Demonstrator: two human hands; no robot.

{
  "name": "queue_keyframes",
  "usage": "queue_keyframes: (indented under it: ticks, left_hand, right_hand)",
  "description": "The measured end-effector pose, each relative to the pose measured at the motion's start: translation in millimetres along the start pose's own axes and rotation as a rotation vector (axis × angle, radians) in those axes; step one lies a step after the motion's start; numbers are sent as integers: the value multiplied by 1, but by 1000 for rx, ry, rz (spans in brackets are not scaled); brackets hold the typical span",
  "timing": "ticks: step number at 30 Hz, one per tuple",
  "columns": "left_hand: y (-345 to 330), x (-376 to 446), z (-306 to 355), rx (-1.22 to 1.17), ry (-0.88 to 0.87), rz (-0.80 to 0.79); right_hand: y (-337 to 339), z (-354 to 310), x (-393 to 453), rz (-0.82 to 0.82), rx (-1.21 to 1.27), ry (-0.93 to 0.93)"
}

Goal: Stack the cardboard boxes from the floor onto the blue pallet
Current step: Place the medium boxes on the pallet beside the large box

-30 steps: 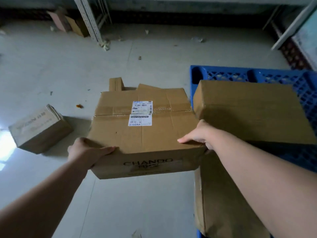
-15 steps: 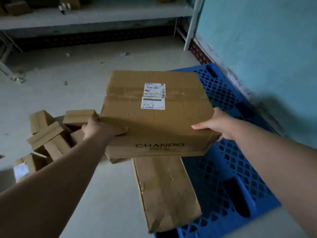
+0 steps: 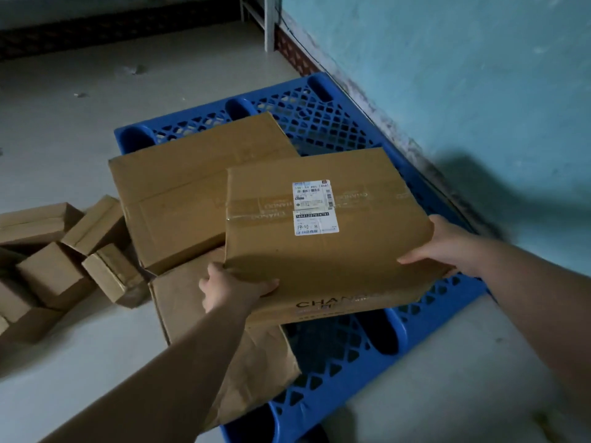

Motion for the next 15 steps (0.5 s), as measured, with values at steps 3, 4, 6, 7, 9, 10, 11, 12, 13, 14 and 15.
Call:
queue_keyframes:
  ticks: [3, 4, 6, 7, 9, 10, 11, 12, 13, 14, 15]
  left_hand:
    - [-33, -15, -16, 32, -6, -30]
    - [-42, -20, -23, 43, -1, -41]
    - [-60, -31, -38, 49, 15, -62]
    - [-67, -35, -45, 53, 27, -70]
    - [-80, -40, -61, 84, 56, -97]
    - [-86, -40, -71, 113, 69, -117]
    - [-90, -38, -80, 142, 81, -141]
    - [-93, -34, -88, 168, 89, -163]
    - [-96, -30, -95, 198, 84, -194]
    - [-101, -25, -101, 249, 49, -244]
    - [-107, -20, -105, 335, -27, -322]
  right_hand:
    - [1, 40, 17, 32, 53, -5]
    - [1, 51, 23, 34, 68, -4]
    - [1, 71, 36, 32, 123, 4]
    - [1, 79, 44, 29, 131, 10]
    - [0, 88, 60, 1, 103, 11]
    - [-1, 90, 68, -19, 72, 2]
    - [-3, 90, 78, -43, 30, -12]
    - [-8, 91, 87, -69, -22, -28]
    - [-15, 90, 95, -90, -81, -43]
    - [-24, 89, 102, -108, -158, -56]
    - [-38, 86, 107, -121, -292, -68]
Point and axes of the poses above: each hand's wrist, its own x-axis towards the middle knuckle, its own y-axis out of the back of the hand, z = x × y, the point moved 2 cm from there along x, towards the middle knuckle, and after that the axes turned 11 degrees about -x, right-handed, at the moved point
